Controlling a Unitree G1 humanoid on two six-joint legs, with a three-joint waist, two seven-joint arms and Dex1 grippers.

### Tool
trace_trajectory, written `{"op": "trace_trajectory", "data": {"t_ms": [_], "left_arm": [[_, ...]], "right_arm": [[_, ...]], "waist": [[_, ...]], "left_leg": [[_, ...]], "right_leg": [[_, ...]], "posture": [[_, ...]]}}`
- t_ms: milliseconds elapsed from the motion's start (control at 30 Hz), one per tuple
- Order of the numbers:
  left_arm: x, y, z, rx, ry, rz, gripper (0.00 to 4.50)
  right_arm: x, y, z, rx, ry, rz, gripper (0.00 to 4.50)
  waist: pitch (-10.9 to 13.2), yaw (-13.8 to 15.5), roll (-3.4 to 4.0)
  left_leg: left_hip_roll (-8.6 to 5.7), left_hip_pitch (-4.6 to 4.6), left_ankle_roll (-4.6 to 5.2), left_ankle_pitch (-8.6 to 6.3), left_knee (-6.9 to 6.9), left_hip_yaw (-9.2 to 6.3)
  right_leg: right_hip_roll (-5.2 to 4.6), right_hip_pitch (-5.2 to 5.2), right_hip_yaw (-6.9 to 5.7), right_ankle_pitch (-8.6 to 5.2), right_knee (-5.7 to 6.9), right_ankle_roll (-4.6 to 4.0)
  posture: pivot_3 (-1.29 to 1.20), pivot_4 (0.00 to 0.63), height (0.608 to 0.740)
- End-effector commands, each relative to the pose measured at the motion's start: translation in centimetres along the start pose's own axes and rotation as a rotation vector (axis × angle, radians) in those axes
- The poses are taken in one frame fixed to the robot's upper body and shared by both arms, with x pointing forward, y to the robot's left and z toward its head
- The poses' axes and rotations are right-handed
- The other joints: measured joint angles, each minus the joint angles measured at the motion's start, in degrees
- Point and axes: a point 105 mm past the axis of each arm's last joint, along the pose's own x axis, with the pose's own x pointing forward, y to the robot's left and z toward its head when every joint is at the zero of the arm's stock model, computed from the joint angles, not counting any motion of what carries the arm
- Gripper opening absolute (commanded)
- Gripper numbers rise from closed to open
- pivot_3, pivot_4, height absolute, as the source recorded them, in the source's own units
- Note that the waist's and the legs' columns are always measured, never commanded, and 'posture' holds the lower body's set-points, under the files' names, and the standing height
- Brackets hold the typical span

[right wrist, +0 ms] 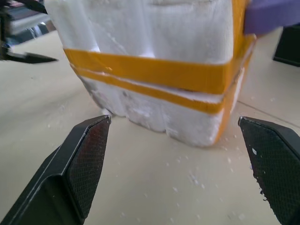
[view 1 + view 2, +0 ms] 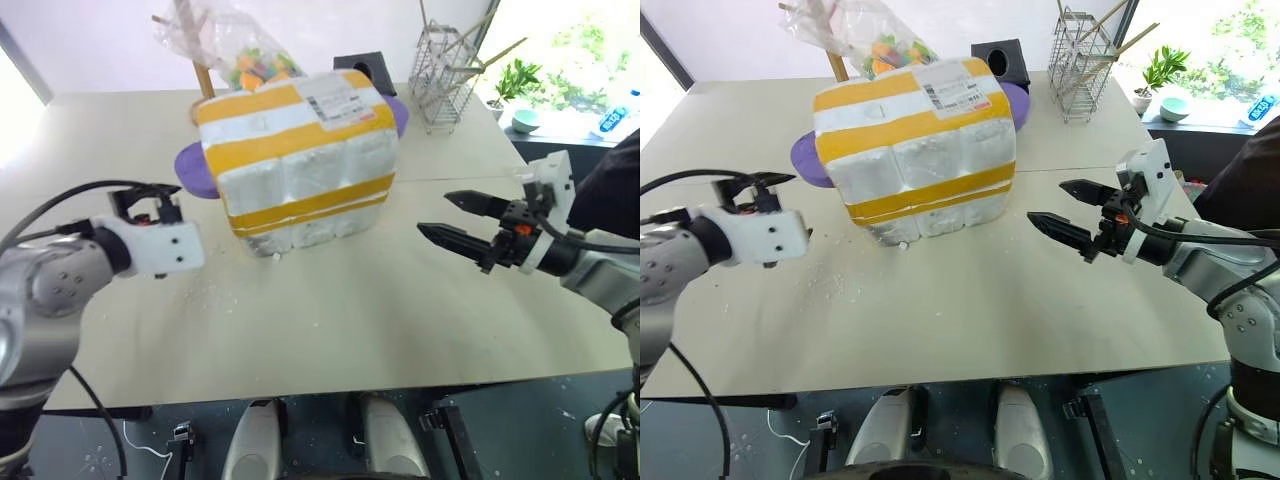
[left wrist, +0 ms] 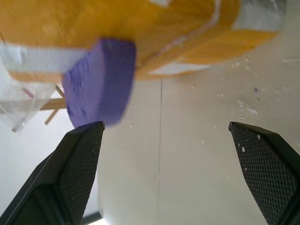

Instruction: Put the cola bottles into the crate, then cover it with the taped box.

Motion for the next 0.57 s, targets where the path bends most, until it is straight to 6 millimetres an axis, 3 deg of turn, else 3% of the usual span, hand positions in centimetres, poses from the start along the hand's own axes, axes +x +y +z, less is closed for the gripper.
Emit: {"op": "trace_trajectory", "data": {"t_ms": [33, 133, 267, 367, 567], "left_arm": [[-1.8, 1.2, -1.1, -0.323, -0.079, 0.020, 4.45], [-2.8, 1.2, -1.5, -0.722, -0.242, -0.097, 4.45], [-6.9, 3.3, -1.2, -1.146, -0.522, -0.361, 4.45], [-8.0, 5.0, -2.6, -1.224, -0.531, -0.398, 4.45], [-8.4, 6.0, -5.1, -1.154, -0.424, -0.407, 4.45]], "right_arm": [[-0.9, -0.7, 1.4, -0.054, -0.035, -0.028, 4.50], [-0.9, -0.9, 1.4, -0.060, -0.025, -0.025, 4.50], [-1.3, -1.4, 2.1, -0.078, -0.019, 0.002, 4.50], [-1.8, -0.9, 3.0, -0.098, -0.013, 0.080, 4.50], [-2.1, -0.4, 3.7, -0.114, 0.007, 0.174, 4.50]], "waist": [[0.00, 0.21, 0.01], [0.00, 0.07, 0.00], [0.01, -0.22, -0.01], [0.01, -0.32, 0.09], [0.02, -0.34, 0.13]], "left_leg": [[0.00, 0.08, 0.00, 0.00, 0.00, -0.01], [0.02, 0.14, -0.01, 0.00, 0.01, -0.04], [0.02, 0.14, 0.00, -0.01, 0.02, -0.03], [0.03, 0.17, 0.05, -0.04, 0.00, -0.03], [0.06, 0.28, 0.14, -0.12, -0.07, 0.03]], "right_leg": [[0.00, 0.12, -0.02, -0.01, -0.05, -0.01], [0.01, 0.27, -0.08, -0.01, -0.18, -0.01], [0.05, 0.29, -0.07, 0.00, -0.24, 0.00], [0.08, 0.27, -0.08, -0.02, -0.24, 0.01], [0.05, 0.32, -0.05, -0.03, -0.34, -0.03]], "posture": [[0.00, 0.150, 0.740], [0.00, 0.150, 0.740], [0.00, 0.150, 0.740], [0.00, 0.150, 0.740], [0.00, 0.150, 0.740]]}}
